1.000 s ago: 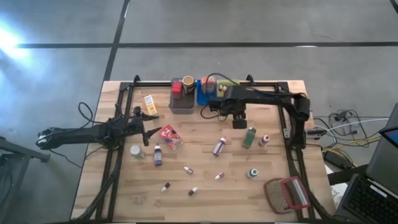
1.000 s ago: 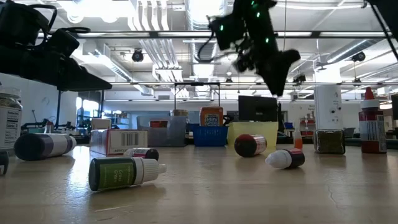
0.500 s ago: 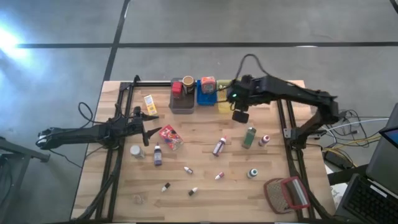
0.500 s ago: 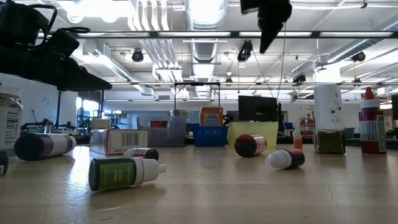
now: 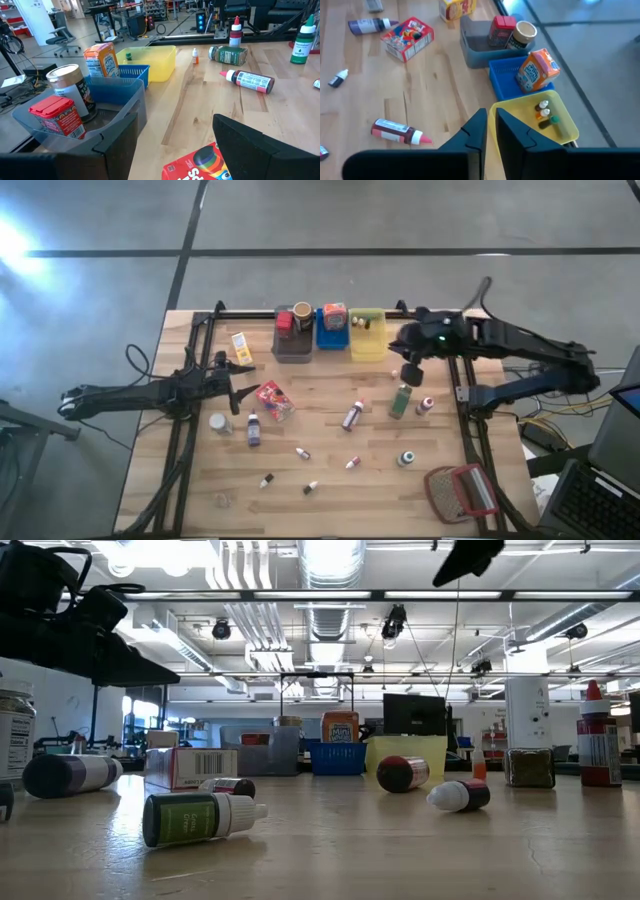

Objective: Pick & Place Kitchen Items
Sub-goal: Put the yellow cereal box into the blue bin

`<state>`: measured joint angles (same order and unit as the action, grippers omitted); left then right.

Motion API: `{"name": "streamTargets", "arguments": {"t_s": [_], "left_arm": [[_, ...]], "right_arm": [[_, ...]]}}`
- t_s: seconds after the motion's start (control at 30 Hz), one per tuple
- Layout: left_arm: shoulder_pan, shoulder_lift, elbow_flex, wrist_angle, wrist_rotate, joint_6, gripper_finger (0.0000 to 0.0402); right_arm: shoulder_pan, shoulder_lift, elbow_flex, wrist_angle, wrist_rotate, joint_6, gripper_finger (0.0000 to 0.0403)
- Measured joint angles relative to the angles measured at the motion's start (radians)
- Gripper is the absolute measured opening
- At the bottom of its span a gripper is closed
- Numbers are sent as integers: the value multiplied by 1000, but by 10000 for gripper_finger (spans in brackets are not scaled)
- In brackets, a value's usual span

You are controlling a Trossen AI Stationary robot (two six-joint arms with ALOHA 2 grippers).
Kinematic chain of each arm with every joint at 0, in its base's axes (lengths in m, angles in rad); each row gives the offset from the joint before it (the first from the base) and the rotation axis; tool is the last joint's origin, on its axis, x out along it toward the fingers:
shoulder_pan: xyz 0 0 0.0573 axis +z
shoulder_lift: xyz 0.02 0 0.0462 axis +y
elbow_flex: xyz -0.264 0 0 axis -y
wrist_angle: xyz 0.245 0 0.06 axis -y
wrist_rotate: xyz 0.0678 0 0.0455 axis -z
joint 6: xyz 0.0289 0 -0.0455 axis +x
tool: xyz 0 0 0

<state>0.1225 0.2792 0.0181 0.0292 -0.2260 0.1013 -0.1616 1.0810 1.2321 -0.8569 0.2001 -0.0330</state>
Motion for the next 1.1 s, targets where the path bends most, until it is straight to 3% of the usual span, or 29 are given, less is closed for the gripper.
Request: {"name": "streamTargets", "arguments": {"t_s": [0.37, 0.63, 0.97, 1.1], "left_arm": [[0, 0, 0, 0, 0, 0, 261], [0, 0, 0, 0, 0, 0, 261], [0, 0, 0, 0, 0, 0, 261], [0, 0, 0, 0, 0, 0, 261]], "right_arm": [[0, -379, -285, 83, 0, 21, 34], [0, -573, -354, 49, -4, 52, 47], [0, -749, -441, 28, -139, 49, 60], [0, -787, -445, -25, -147, 49, 66]]}}
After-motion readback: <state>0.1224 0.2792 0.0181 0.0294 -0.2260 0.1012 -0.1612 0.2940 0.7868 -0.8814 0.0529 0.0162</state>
